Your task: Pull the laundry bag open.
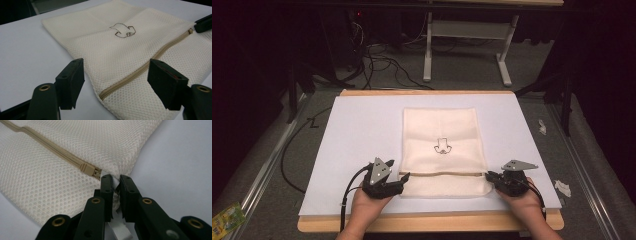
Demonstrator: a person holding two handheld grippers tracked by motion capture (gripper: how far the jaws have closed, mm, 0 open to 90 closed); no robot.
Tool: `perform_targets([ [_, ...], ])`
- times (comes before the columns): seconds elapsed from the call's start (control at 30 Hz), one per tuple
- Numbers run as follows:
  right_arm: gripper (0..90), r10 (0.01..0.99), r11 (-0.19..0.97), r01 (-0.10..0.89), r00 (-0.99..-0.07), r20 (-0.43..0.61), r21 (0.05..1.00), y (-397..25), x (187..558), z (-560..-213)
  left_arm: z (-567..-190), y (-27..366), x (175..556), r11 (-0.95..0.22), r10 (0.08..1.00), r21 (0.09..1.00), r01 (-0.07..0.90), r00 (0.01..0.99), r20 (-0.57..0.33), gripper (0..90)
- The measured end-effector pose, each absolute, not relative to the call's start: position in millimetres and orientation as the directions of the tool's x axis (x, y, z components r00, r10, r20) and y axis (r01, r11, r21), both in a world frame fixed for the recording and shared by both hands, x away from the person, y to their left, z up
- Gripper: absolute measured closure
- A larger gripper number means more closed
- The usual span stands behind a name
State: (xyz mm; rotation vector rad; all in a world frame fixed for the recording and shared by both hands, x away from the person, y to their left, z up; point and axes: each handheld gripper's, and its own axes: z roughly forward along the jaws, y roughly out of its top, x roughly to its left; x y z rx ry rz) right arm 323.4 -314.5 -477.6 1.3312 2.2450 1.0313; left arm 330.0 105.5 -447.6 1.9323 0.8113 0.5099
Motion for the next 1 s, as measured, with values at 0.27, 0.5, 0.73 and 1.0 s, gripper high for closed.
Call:
perform_targets([
  [0.27,84.3,0.851,0.303,0.597,-0.520,0.070,0.743,-314,322,-473,-447,106,330,-0.332,0.717,0.885,0.327,0.697,0.011,30.7],
  [0.5,84.2,0.843,0.294,0.575,-0.532,0.076,0.763,-316,320,-467,-447,102,328,-0.322,0.696,0.895,0.309,0.718,0.002,31.8],
  [0.73,84.3,0.840,0.282,0.557,-0.537,0.079,0.781,-316,319,-461,-449,89,321,-0.307,0.670,0.908,0.286,0.742,-0.007,33.2],
  [1.0,84.4,0.848,0.257,0.549,-0.523,0.087,0.795,-314,317,-456,-452,68,319,-0.306,0.645,0.902,0.305,0.764,-0.040,33.3],
])
